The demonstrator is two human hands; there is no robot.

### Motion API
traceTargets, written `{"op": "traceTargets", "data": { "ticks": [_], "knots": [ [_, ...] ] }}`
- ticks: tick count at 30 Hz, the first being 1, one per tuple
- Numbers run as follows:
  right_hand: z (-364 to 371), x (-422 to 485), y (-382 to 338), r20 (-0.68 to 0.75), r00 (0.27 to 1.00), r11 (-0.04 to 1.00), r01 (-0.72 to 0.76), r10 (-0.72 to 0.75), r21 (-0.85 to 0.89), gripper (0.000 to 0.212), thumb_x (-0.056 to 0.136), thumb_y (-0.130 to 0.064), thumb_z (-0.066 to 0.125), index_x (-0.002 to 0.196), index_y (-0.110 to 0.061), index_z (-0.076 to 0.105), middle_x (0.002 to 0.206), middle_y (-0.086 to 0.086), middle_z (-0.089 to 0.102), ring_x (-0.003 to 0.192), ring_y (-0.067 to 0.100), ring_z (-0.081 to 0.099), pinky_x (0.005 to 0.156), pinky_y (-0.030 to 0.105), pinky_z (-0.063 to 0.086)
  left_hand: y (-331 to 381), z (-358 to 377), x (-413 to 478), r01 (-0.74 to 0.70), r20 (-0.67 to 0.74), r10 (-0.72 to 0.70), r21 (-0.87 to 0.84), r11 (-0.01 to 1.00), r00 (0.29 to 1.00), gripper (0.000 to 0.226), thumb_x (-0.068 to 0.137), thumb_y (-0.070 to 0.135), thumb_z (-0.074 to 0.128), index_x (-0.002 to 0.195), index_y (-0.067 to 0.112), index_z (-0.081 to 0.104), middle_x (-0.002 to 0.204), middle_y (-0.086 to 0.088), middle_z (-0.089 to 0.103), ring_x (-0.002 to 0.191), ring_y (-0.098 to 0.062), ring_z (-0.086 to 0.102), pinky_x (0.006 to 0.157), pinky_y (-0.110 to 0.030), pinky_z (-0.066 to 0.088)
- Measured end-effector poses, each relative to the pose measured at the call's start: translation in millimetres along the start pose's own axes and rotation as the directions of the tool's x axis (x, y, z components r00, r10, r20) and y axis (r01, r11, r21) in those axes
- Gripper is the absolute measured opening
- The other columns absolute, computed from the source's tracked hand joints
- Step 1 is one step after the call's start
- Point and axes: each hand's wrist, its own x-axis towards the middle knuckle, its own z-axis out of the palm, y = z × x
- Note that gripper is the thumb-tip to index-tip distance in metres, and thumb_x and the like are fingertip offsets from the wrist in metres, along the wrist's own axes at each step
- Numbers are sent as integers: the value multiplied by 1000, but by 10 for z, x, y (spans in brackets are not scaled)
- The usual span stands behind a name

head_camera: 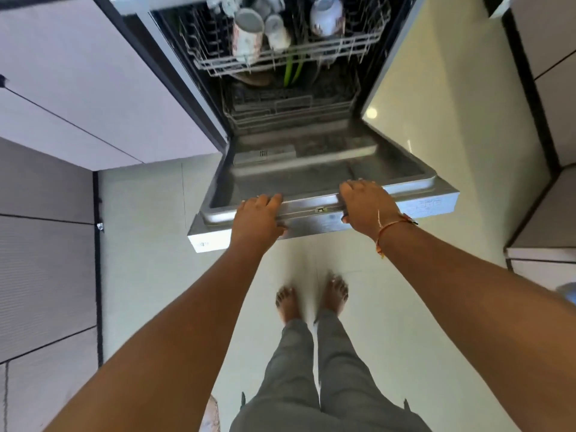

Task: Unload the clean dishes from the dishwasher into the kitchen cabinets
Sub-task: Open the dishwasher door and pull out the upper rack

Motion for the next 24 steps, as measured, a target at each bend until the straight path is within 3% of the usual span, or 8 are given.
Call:
{"op": "traceTargets", "data": {
  "ticks": [2,4,7,16,24],
  "knots": [
    [305,-86,-15,79,997,998,-26,22,48,54,86,-34,72,130,-12,50,138,12,54,130,33,48,108,41,39,11,267,-146,0,76,2,-31,1000,997,75,83,48,69,146,24,38,143,-5,50,130,-30,46,111,-45,37],
    [638,-142,-13,213,976,996,-63,49,63,74,91,-39,66,150,-10,33,158,12,32,147,32,28,119,41,28,2,524,-255,-5,164,16,-65,998,986,78,85,48,68,150,22,33,147,-8,45,134,-31,42,112,-45,35],
    [1087,-193,19,331,943,999,-46,36,24,85,95,-50,55,158,-11,14,166,9,10,153,30,11,123,42,19,-18,861,-364,-8,270,38,-110,994,962,81,88,49,66,153,21,27,155,-9,34,142,-31,32,116,-44,30],
    [2313,-34,76,526,850,997,28,12,-67,103,87,-75,43,158,-9,8,166,10,5,152,32,12,120,49,24,-80,2059,-343,48,521,45,-163,985,852,88,92,49,60,158,18,11,164,-8,9,151,-29,6,122,-41,12],
    [3201,273,136,601,799,996,52,2,-73,105,85,-77,42,158,-9,10,166,9,5,151,31,17,120,47,25,-144,2953,-133,79,606,30,-153,985,795,83,94,55,53,157,18,13,164,-10,7,151,-31,6,121,-43,12]
  ]
}}
